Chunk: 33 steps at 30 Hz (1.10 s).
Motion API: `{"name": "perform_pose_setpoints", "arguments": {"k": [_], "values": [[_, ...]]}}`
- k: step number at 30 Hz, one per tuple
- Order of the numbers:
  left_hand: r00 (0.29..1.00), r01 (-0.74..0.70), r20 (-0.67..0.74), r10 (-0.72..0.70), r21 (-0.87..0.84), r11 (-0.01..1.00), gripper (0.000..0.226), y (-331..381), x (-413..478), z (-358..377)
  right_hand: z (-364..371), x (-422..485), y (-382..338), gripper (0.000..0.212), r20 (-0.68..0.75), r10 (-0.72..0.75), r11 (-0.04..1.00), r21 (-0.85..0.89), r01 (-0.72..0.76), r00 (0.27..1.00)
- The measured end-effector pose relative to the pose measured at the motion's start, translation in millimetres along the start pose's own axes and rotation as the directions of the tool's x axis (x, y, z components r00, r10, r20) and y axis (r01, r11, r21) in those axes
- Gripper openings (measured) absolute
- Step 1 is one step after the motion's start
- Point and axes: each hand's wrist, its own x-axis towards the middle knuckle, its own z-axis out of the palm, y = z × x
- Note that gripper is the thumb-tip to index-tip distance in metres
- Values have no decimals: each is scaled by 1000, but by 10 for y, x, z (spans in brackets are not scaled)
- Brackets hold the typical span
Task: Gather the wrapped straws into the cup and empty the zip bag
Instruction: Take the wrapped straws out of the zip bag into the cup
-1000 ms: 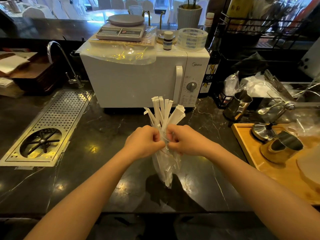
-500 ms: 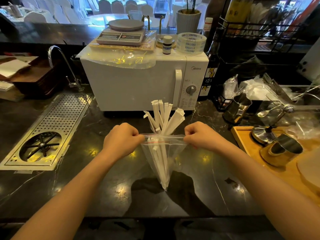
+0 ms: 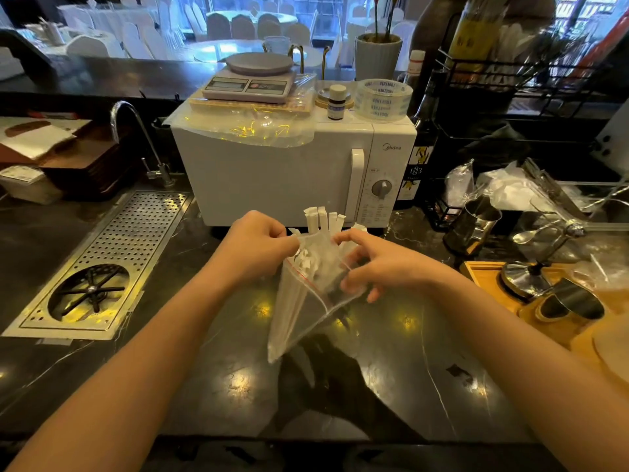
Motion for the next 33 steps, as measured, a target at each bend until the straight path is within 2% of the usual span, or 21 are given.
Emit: {"name": "perform_pose_setpoints", "arguments": {"k": [3,5,7,9,12,15,19,23,25,27,29,31,33], "values": [[996,-55,63,55,-9,998,24,111,25,-29,23,92,-126,71,88,0,985,174,-16,996],[989,-89,118,90,-18,996,24,176,42,-47,29,146,-200,60,165,-3,969,243,-38,986],[985,-102,140,105,-31,994,31,218,67,-70,39,185,-267,39,224,-39,957,288,-28,974],[988,-95,121,100,-47,994,32,234,92,-96,60,215,-299,25,235,-61,937,349,-26,970],[994,-87,56,92,-81,993,30,221,118,-142,104,256,-282,19,219,-47,889,454,-59,975],[996,-84,30,89,-148,985,31,196,79,-177,164,296,-251,19,171,-36,835,546,-64,985],[996,-63,-74,46,-243,968,32,48,-19,-265,194,340,-249,22,82,-75,701,713,-6,994],[953,5,-290,-86,-269,963,44,-246,-57,-415,121,411,-222,26,-68,-142,522,842,133,987],[918,77,-350,-185,-301,951,51,-350,-58,-471,83,449,-230,26,-138,-179,416,887,202,974],[922,166,-265,-283,-388,906,56,-376,-60,-460,44,475,-253,24,-193,-206,316,915,252,959],[937,266,-65,-343,-505,821,56,-334,-26,-384,23,495,-285,23,-233,-236,271,917,294,943],[939,328,150,-310,-660,675,51,-273,89,-266,22,509,-308,23,-258,-284,250,910,331,923],[944,324,248,-216,-816,479,50,-200,272,-177,19,517,-305,21,-281,-332,232,901,367,900]]}}
